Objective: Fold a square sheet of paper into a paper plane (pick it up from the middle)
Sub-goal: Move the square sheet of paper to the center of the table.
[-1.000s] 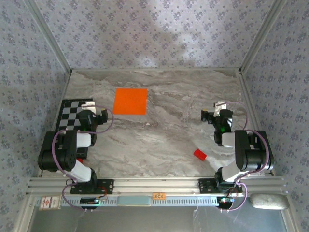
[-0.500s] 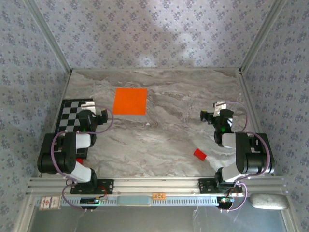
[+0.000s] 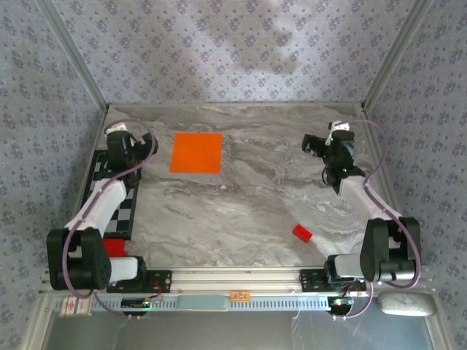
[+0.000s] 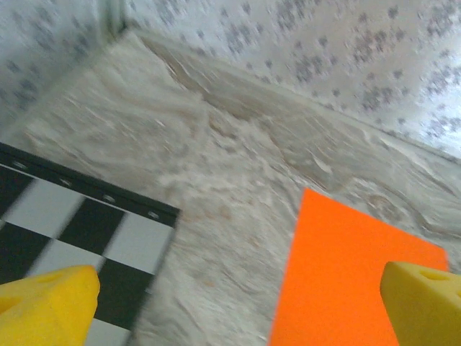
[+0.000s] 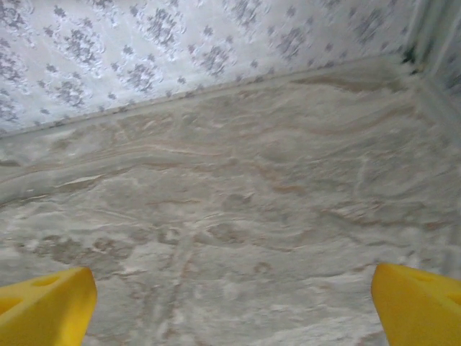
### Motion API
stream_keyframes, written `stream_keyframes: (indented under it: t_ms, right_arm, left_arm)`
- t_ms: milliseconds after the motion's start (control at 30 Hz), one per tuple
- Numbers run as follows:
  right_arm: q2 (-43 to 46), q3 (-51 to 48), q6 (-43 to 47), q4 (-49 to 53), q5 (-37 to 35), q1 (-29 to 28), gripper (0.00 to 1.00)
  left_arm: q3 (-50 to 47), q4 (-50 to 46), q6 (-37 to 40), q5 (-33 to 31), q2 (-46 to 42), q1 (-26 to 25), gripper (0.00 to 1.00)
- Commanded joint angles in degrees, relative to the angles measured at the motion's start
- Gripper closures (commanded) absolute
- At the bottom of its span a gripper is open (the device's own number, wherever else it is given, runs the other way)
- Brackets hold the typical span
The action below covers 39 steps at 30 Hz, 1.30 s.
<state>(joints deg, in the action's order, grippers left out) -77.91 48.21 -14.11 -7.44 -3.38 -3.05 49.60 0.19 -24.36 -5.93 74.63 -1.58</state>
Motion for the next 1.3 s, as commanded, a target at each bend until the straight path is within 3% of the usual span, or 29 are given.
stream_keyframes:
  t_ms: [0,133,233,667,967,1267]
  right_arm:
    - [-4.9,6.3,-10.6,14.4,8.5,-0.6,0.00]
    - [-10.2,10.7,-14.3,15.5,19.3,-1.7,0.00]
    - [-12.3,11.0,-16.8,13.7,22.0,-3.0,0.00]
    - [-16.3,13.1,-18.1,14.5,22.4,-7.5,0.00]
    - [-16.7,13.5,-18.2,15.6,21.5,-7.9,0.00]
    - [-16.9,12.9,-19.4,14.2,21.5,-8.1,0.00]
  left_arm:
    - [6.2,-11.0,-6.4,8.3,5.3,-1.8,0.00]
    - [12.8,-12.0,-9.6,15.3,14.1,-4.9,0.00]
    - [18.3,-13.7,-10.9,17.9,21.5,-7.9,0.00]
    - [37.9,-23.4,-12.3,16.1,43.5,-14.6,0.04]
    - [37.3,-27.4,-13.0,17.3,45.8,-16.7,0.04]
    - [22.6,-27.5,-16.0,19.1,38.2,-21.8,0.05]
